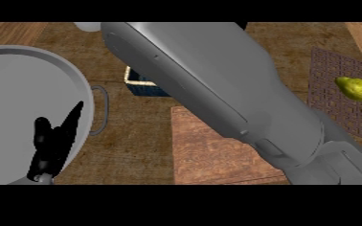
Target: Pick the lemon from the cutting board and place it in the basket
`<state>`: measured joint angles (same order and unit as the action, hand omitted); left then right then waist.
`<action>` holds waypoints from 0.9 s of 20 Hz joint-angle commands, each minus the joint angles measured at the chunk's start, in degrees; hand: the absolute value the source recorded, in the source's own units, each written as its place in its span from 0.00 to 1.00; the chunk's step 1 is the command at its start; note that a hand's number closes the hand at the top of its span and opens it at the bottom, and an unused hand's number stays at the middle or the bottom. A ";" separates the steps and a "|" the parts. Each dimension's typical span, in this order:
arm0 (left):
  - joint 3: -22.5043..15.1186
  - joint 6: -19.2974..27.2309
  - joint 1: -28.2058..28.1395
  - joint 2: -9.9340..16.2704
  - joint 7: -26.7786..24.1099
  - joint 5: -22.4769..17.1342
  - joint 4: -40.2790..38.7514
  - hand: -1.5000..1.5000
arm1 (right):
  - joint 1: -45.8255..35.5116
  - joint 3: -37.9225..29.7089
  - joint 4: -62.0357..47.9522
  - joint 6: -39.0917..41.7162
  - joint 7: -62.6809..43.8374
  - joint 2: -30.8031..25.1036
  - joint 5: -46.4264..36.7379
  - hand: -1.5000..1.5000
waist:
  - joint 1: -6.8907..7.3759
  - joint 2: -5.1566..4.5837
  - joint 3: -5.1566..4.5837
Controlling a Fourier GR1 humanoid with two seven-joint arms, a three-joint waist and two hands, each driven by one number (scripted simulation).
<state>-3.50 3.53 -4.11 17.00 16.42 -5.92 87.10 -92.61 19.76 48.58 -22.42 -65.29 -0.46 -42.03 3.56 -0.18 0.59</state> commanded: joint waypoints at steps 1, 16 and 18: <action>-2.02 -2.05 -3.41 -1.48 0.50 -0.86 -2.71 0.50 | 0.57 -0.08 -4.97 -7.30 -6.65 0.44 1.50 1.00 | 0.52 -0.58 -0.84; -0.39 -2.00 -0.62 -2.92 0.28 -0.33 -6.71 0.50 | 9.25 -0.28 -7.88 -22.36 6.56 0.44 12.49 1.00 | -1.05 -0.48 -0.73; 0.14 -2.24 -4.51 -1.92 0.41 -0.74 -3.22 0.50 | 8.83 1.17 -16.02 -21.58 -1.19 0.45 3.40 1.00 | -2.08 0.10 -0.78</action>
<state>-2.09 1.98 -5.12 16.61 15.87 -6.15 87.22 -84.16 19.10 37.95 -39.70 -58.48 -0.25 -34.01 2.64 -0.08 0.84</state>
